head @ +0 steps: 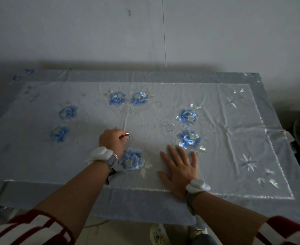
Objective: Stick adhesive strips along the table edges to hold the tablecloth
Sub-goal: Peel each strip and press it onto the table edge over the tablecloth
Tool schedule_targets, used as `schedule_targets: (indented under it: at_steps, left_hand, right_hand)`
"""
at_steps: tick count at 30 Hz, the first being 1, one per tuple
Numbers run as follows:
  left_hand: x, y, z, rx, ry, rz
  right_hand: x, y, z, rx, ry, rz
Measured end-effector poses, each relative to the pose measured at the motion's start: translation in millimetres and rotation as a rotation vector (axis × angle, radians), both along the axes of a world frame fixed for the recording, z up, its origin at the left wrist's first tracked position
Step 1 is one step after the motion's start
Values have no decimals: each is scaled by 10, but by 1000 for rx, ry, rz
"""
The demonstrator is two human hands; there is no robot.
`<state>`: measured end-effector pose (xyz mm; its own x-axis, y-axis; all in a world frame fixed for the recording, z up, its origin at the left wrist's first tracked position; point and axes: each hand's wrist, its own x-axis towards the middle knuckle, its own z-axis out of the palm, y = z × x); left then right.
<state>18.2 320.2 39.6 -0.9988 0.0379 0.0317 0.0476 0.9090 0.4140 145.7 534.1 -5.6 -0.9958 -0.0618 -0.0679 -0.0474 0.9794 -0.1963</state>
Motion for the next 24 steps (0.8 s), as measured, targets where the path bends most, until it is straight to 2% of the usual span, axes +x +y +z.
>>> schedule_targets:
  at_steps: [3, 7, 9, 13, 15, 19, 24]
  left_hand:
    - [-59, 63, 148, 293, -70, 147]
    - [-145, 57, 290, 596, -169, 207]
    - [-175, 50, 354, 679, -152, 236]
    - [-145, 98, 503, 712, -120, 250]
    - [-41, 140, 590, 858, -181, 265]
    - [223, 205, 721, 1299, -339, 299]
    - [483, 245, 949, 1537, -438, 272]
  right_hand:
    - [1, 2, -19, -12, 0, -3]
    - [15, 15, -23, -11, 17, 0]
    - [12, 10, -19, 5, 21, 1]
    - [3, 13, -36, 17, 13, -3]
    - [10, 19, -28, 3, 17, -8]
    - [-10, 24, -41, 7, -7, -14]
    - [-47, 61, 72, -122, -155, -8]
